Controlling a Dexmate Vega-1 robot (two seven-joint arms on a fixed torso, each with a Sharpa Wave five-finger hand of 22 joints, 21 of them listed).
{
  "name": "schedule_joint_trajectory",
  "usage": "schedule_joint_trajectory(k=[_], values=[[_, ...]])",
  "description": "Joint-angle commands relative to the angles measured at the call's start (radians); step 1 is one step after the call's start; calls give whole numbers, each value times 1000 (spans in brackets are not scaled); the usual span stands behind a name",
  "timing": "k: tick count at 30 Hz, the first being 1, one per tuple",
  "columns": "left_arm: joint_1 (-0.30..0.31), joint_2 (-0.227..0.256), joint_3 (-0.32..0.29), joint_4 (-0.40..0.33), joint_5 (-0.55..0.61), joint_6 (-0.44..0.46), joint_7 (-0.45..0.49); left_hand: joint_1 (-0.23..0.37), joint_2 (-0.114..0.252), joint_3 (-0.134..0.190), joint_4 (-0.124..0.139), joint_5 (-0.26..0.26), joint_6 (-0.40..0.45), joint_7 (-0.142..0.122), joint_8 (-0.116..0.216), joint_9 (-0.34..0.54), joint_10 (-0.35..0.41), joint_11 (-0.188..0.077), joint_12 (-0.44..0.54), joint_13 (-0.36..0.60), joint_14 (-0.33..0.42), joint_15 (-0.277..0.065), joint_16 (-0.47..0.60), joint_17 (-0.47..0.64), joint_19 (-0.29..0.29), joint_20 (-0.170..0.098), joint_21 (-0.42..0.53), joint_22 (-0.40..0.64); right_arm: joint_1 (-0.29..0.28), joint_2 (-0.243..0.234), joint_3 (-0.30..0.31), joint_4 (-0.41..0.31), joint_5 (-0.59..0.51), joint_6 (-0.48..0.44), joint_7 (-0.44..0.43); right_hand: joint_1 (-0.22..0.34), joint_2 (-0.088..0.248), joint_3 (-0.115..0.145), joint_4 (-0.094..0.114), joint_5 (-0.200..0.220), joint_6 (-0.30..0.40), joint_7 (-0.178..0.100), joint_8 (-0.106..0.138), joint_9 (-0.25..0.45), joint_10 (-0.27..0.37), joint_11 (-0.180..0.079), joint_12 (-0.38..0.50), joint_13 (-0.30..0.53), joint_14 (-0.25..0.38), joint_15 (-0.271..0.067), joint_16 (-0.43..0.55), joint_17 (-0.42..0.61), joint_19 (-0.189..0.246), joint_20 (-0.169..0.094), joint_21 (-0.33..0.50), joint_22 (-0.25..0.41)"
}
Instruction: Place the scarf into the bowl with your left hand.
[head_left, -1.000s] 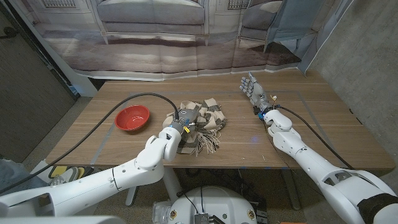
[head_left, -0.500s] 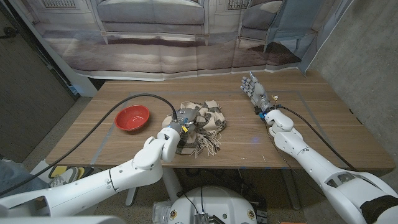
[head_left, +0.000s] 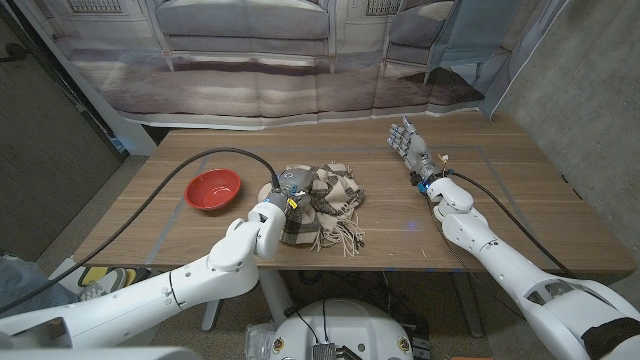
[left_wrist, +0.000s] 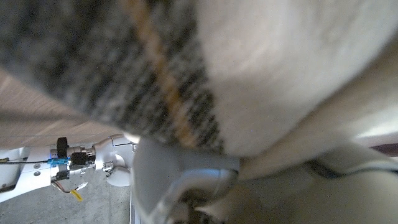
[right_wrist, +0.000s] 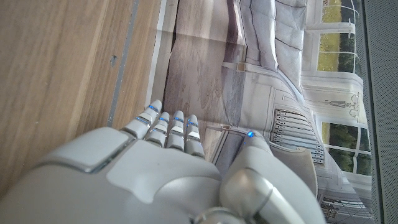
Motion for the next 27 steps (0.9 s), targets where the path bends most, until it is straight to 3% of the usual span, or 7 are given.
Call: schedule_joint_trajectory(k=[1,11,18,27], values=[[9,21,-27,-26,-21,-6,31,58,54,18,17,-3,14,8,12,5,17,1,5,8,37,-120,0,8,101,-111,10,4,-11,-5,2,-15,2,8,-2,0,4,-3,-2,3,7,-5,-2,4,7,0,5,5,9,-5,-1,4,7,4,4,3],[26,46,-69,-41,-71,-49,70,55,53,23,21,-6,-17,8,1,8,16,-2,1,19,42,-123,-2,19,97,-114,24,5,-15,-6,-1,-22,1,3,-2,0,5,-3,-3,3,7,-5,-2,4,8,-1,5,6,10,-5,-1,4,8,4,4,3],[59,81,-142,-45,-183,-151,115,53,52,25,23,-7,-12,10,2,6,21,-1,0,25,45,-124,-2,25,94,-118,30,5,-14,-3,-4,-15,1,3,1,0,5,-3,-3,3,7,-5,-2,4,7,-2,5,6,10,-5,-1,4,8,4,4,3],[72,117,-163,-102,-172,-104,101,48,50,26,26,-8,0,13,4,3,34,-1,2,34,52,-128,-1,35,93,-124,43,5,-19,-7,-5,-21,-2,3,-4,0,6,-3,-4,3,8,-4,-2,4,8,-3,4,6,11,-5,-1,4,8,4,4,3]])
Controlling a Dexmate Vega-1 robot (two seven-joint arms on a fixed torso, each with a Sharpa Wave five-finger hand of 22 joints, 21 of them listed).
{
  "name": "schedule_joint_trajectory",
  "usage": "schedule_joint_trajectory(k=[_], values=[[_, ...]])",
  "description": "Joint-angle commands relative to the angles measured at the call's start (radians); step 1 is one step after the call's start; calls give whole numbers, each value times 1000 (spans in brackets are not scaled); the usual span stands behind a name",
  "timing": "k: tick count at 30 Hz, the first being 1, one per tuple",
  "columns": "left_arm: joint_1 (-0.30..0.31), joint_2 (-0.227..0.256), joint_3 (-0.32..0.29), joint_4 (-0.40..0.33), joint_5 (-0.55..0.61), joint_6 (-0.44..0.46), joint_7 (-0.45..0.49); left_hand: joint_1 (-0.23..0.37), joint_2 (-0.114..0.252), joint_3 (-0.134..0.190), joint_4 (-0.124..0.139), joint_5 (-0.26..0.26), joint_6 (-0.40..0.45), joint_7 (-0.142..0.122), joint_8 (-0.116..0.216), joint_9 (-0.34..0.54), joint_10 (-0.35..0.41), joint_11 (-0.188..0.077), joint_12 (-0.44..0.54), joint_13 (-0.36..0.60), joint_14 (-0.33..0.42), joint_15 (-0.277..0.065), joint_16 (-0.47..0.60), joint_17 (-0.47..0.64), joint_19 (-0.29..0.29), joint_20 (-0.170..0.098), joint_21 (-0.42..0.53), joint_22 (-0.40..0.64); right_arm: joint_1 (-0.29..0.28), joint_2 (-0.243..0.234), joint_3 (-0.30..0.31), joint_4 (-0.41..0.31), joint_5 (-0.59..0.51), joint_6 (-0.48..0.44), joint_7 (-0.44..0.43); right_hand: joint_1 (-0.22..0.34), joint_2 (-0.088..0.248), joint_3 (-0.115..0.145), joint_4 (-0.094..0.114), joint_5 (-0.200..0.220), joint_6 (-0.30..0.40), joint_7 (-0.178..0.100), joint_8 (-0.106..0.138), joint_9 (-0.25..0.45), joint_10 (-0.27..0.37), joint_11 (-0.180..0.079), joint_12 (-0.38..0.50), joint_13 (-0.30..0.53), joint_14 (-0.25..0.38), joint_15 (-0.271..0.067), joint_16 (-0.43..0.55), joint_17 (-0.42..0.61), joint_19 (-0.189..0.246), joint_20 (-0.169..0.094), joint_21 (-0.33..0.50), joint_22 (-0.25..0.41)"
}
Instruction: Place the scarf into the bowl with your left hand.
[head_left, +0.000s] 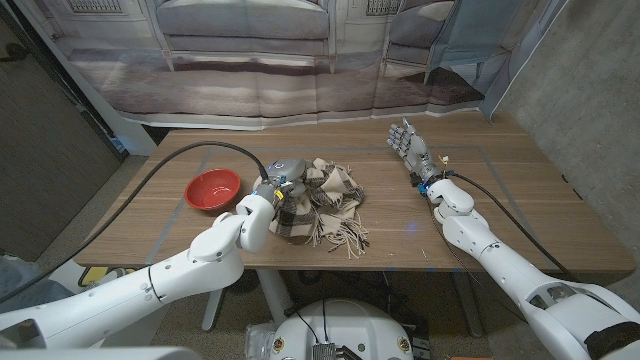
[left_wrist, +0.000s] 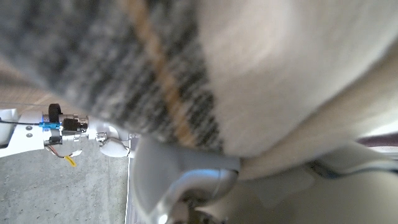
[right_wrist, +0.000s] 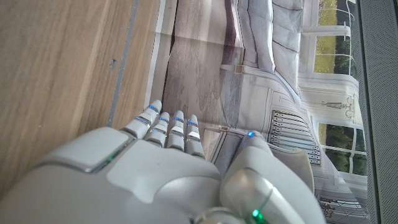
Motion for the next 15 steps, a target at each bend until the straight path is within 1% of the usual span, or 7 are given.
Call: schedule_joint_trajectory(k=[1,5,7,12,15], values=[[30,46,-50,-54,-35,3,22,47,51,27,26,-3,16,2,5,1,13,-2,2,8,41,-130,3,8,104,-113,10,6,-6,-2,-3,-2,-3,-1,-2,0,6,-1,-1,3,7,-4,-2,4,8,-2,5,6,5,0,-1,4,8,4,4,3],[38,60,-58,-72,-29,21,22,45,51,27,28,-4,17,2,6,1,14,-1,1,11,43,-131,4,12,102,-115,13,6,-4,1,-5,2,-2,-2,1,0,6,-1,-1,3,7,-4,-2,4,8,-2,5,6,5,1,-1,4,8,4,4,3],[32,67,-53,-86,-19,45,0,44,51,28,28,-4,21,4,7,1,16,-2,1,13,44,-131,4,13,102,-116,16,6,-1,3,-6,8,-3,1,3,0,6,-1,-1,3,7,-4,-2,4,8,-2,4,6,5,0,-1,4,8,5,4,3],[45,84,-77,-107,-30,50,12,43,50,29,28,-4,22,4,7,0,22,-3,1,17,47,-133,4,18,102,-117,21,6,3,3,-6,9,-5,5,6,0,6,-1,-1,3,7,-5,-3,4,8,-2,5,6,6,0,-1,4,8,4,4,4],[42,85,-77,-118,-19,58,16,43,50,29,28,-4,24,5,8,0,22,-3,1,18,49,-133,5,20,102,-118,24,6,3,-1,-7,3,-8,3,5,0,6,-1,-2,3,7,-4,-3,4,8,-3,4,6,6,0,-1,4,8,4,4,4]])
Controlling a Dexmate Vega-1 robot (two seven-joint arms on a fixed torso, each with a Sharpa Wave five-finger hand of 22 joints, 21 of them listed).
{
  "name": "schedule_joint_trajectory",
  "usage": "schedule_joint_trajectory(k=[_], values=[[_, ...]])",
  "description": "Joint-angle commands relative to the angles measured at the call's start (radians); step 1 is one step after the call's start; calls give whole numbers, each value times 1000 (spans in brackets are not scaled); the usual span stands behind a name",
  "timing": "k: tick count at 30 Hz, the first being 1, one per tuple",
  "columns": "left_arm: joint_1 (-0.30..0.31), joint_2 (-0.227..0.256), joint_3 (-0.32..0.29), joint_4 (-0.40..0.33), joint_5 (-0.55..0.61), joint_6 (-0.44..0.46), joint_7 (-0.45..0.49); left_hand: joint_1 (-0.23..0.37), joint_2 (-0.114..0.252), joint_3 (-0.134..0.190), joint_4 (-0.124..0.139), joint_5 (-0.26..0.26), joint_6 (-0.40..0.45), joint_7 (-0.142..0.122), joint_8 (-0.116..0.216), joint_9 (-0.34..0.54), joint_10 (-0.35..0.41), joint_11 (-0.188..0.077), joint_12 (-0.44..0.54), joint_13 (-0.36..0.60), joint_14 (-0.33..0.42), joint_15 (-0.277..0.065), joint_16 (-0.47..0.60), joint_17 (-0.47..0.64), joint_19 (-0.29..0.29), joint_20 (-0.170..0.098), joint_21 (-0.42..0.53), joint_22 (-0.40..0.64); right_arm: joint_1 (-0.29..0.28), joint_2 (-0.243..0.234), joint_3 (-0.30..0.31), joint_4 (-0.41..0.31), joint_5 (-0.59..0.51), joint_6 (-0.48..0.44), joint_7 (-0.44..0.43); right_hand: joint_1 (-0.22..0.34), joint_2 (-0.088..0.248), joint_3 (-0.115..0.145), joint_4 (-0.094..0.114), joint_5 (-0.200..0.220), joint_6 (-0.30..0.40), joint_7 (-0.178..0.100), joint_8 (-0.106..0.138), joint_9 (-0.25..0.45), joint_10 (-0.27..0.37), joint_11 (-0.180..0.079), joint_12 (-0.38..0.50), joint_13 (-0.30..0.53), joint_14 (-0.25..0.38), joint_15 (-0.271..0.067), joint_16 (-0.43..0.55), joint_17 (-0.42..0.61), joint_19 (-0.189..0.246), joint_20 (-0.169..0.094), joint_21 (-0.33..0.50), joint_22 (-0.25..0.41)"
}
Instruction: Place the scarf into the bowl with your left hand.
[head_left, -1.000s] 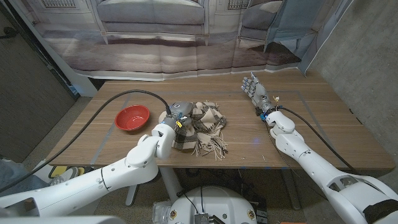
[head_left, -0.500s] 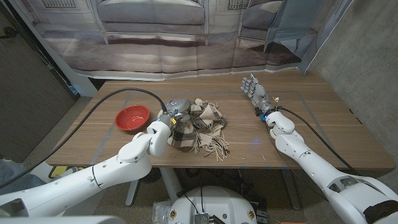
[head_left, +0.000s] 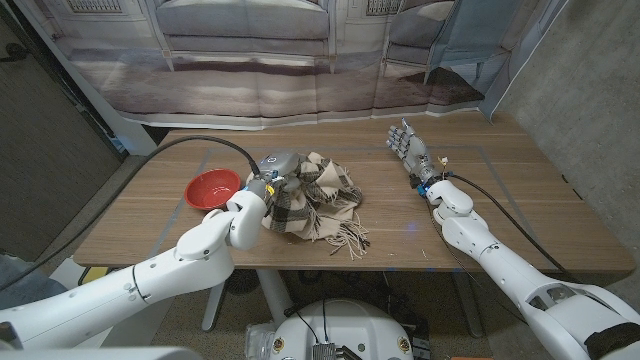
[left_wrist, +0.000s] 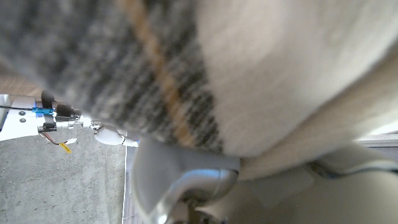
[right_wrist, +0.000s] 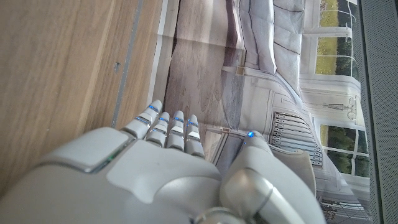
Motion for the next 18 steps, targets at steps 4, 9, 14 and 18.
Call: schedule_joint_trajectory(k=[4,9,14,18], values=[[4,44,-33,-76,17,40,-8,42,49,31,28,3,15,2,4,0,15,-4,1,9,47,-131,10,11,104,-117,13,6,7,-3,0,2,-5,7,9,0,7,-2,-2,3,7,-4,-3,4,10,-3,5,6,6,1,-1,4,8,4,4,4],[-22,40,-22,-84,42,46,-25,43,48,32,28,3,20,1,5,-1,18,-3,0,12,49,-132,10,15,104,-118,17,6,5,-4,1,2,-2,9,12,0,7,-2,-2,3,8,-4,-3,4,10,-1,5,6,6,0,-1,4,8,4,4,4],[-59,36,6,-115,85,107,-95,43,47,34,27,3,28,5,8,-2,24,-4,0,17,53,-132,11,20,102,-121,25,6,2,-5,4,2,2,9,13,-1,7,-2,-2,2,7,-4,-3,4,10,-4,5,6,7,1,-1,4,8,4,4,4],[-61,38,2,-130,88,115,-96,43,47,35,27,3,33,8,9,-3,25,-2,-1,20,53,-132,11,23,97,-120,27,6,2,-5,7,6,5,15,19,0,7,-2,-3,2,8,-4,-3,4,10,-2,5,6,7,1,-1,4,8,4,4,4]])
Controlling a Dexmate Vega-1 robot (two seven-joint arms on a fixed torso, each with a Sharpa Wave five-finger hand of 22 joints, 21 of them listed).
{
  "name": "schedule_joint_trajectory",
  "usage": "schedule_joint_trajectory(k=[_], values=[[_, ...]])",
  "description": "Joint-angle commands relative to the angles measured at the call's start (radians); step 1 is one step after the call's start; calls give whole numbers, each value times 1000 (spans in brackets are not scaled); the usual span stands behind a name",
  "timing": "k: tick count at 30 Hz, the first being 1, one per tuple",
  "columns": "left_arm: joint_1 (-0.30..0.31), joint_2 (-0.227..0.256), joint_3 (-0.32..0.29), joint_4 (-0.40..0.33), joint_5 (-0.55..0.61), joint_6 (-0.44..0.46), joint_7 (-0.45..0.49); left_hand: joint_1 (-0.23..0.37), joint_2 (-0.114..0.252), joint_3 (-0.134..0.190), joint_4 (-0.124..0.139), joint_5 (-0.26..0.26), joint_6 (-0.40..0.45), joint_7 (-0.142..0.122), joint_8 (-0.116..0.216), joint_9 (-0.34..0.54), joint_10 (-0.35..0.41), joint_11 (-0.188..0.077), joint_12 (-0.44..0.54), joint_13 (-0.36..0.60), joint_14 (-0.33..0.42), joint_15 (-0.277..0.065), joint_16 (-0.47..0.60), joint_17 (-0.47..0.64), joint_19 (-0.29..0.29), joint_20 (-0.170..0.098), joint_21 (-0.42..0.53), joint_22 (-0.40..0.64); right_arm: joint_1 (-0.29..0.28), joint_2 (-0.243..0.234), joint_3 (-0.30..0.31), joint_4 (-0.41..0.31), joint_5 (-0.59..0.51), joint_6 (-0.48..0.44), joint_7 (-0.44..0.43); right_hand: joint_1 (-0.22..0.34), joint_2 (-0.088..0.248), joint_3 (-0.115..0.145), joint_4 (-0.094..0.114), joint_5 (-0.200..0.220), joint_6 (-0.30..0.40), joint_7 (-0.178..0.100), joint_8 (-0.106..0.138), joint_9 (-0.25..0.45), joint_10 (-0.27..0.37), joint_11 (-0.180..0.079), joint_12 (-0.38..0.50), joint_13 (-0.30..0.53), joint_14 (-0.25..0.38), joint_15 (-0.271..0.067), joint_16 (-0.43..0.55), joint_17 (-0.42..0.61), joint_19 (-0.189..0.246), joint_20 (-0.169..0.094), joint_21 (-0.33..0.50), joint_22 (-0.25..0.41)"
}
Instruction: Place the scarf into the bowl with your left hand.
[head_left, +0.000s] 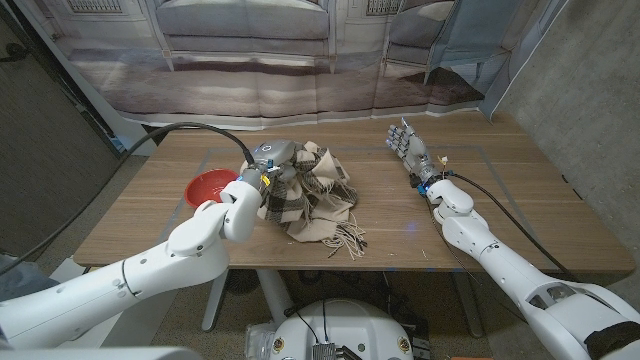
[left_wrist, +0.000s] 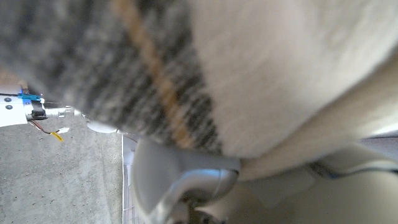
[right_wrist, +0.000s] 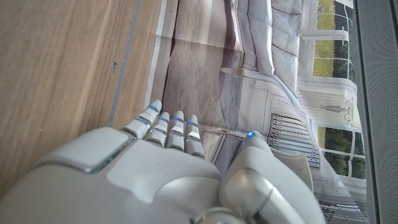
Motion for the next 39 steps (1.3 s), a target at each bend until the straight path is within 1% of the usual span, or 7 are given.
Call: schedule_joint_trajectory(k=[1,4,9,19,22,37,39], values=[[-53,4,31,-62,55,67,-70,40,49,36,27,4,17,5,10,1,6,2,-2,8,45,-130,6,5,83,-99,9,5,-2,-2,7,5,10,9,10,0,7,-2,-3,2,7,-4,-3,4,7,0,5,5,8,1,-1,4,8,4,4,4],[-48,18,30,-82,68,81,-74,38,49,36,28,4,20,6,10,0,7,3,-3,10,43,-128,4,7,78,-98,11,5,-2,-1,9,8,14,11,13,-1,7,-3,-3,2,8,-4,-3,4,7,3,5,5,7,2,-1,4,8,4,4,4],[6,48,-17,-121,42,86,-20,36,49,38,29,4,22,6,9,-2,8,2,-5,14,44,-127,3,10,76,-98,17,4,-1,0,9,10,14,12,15,-1,8,-3,-3,2,8,-4,-3,4,8,2,5,5,8,1,-1,4,8,4,4,4],[66,92,-77,-174,23,129,35,34,48,40,29,4,26,9,8,-6,24,2,-3,22,50,-127,4,18,71,-100,26,4,9,3,4,20,10,12,22,-1,8,-3,-3,2,8,-3,-2,4,10,4,5,5,9,1,-1,4,9,4,4,4],[77,97,-97,-186,5,137,44,34,47,41,29,4,28,10,9,-6,25,0,-3,24,51,-128,4,20,71,-102,29,4,12,4,3,22,9,13,25,-1,8,-3,-4,2,8,-3,-3,4,10,3,5,5,9,0,-1,4,9,3,4,4],[96,120,-135,-217,-7,175,77,36,44,44,25,3,40,11,10,-9,33,-2,-6,35,64,-131,9,33,67,-106,46,3,18,2,2,20,8,3,26,-1,9,-4,-5,2,9,-4,-3,4,11,3,5,6,10,0,-1,4,10,3,4,4],[100,122,-160,-220,-30,173,80,36,43,44,25,3,40,11,11,-8,36,-4,-6,37,65,-131,9,34,67,-106,48,3,22,3,2,22,8,6,28,-1,9,-4,-5,2,8,-4,-3,4,12,4,6,6,10,0,-1,4,10,3,4,4]])
